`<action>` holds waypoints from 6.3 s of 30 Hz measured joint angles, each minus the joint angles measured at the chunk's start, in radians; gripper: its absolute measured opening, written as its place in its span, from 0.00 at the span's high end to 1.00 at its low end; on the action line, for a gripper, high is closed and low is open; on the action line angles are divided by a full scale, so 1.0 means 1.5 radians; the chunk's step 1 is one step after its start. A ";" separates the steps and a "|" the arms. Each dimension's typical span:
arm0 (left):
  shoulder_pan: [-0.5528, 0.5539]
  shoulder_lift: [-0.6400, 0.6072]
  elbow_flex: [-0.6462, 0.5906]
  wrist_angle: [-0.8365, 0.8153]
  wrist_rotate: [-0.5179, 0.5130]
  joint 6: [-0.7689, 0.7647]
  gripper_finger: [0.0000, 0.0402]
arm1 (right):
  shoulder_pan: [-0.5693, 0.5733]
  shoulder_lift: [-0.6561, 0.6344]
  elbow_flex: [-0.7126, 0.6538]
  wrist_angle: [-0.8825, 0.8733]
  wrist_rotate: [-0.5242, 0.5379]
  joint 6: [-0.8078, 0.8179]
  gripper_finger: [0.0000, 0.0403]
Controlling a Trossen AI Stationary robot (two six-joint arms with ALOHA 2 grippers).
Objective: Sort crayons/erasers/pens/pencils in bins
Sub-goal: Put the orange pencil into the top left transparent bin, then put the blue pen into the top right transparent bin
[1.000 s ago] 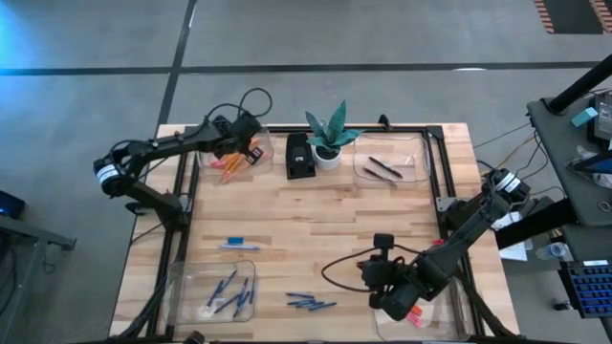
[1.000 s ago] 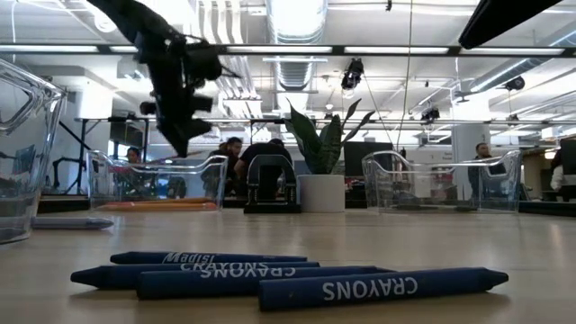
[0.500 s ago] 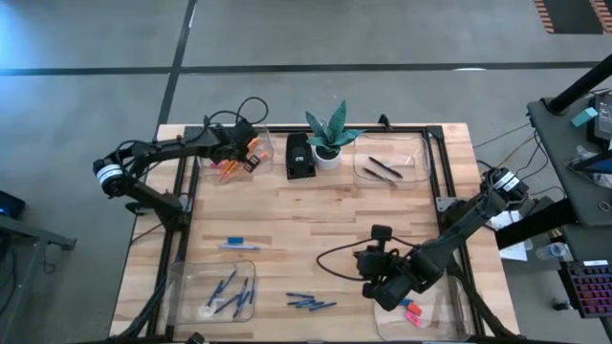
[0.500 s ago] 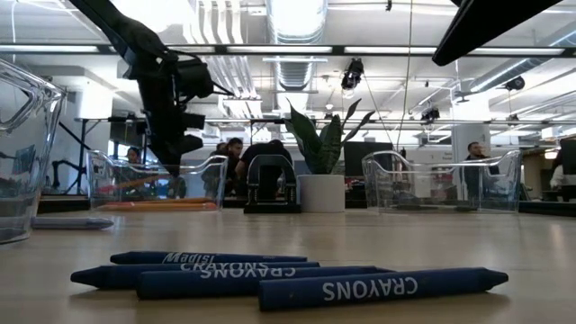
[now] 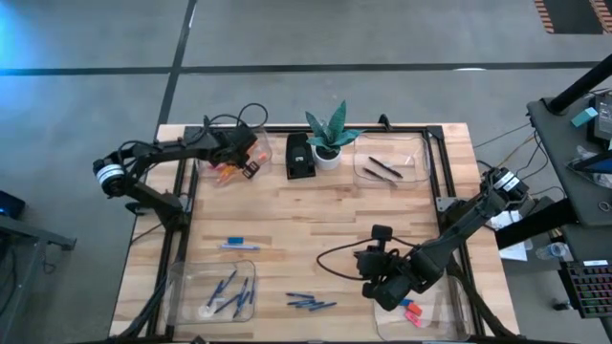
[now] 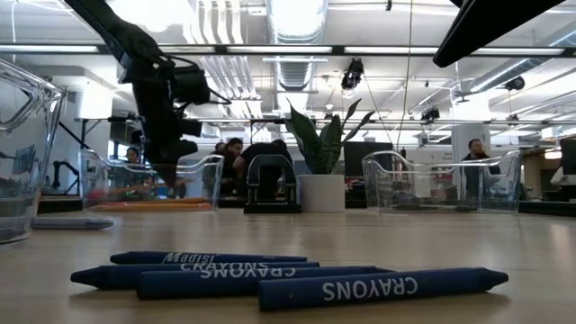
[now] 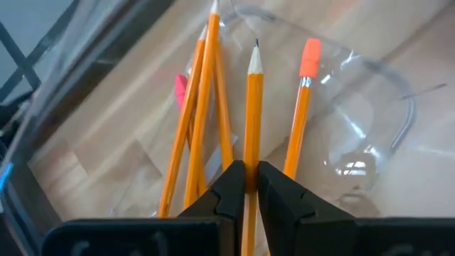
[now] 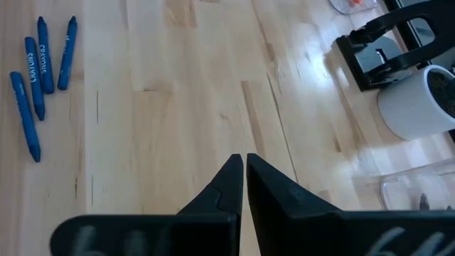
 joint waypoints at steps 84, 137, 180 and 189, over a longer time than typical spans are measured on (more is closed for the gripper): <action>-0.622 -0.049 0.105 -0.122 0.146 -0.292 0.66 | 0.000 0.000 0.000 0.056 -0.001 -0.001 0.97; -0.678 -0.026 -0.107 -0.150 0.286 -0.264 0.66 | 0.000 0.005 0.000 0.075 -0.001 -0.004 0.97; -0.675 -0.109 -0.085 -0.064 0.168 -0.244 0.96 | -0.004 -0.005 0.001 0.073 0.000 -0.037 0.97; -0.675 -0.171 -0.034 -0.018 0.002 -0.224 0.97 | -0.040 -0.013 0.035 0.075 0.030 -0.054 0.97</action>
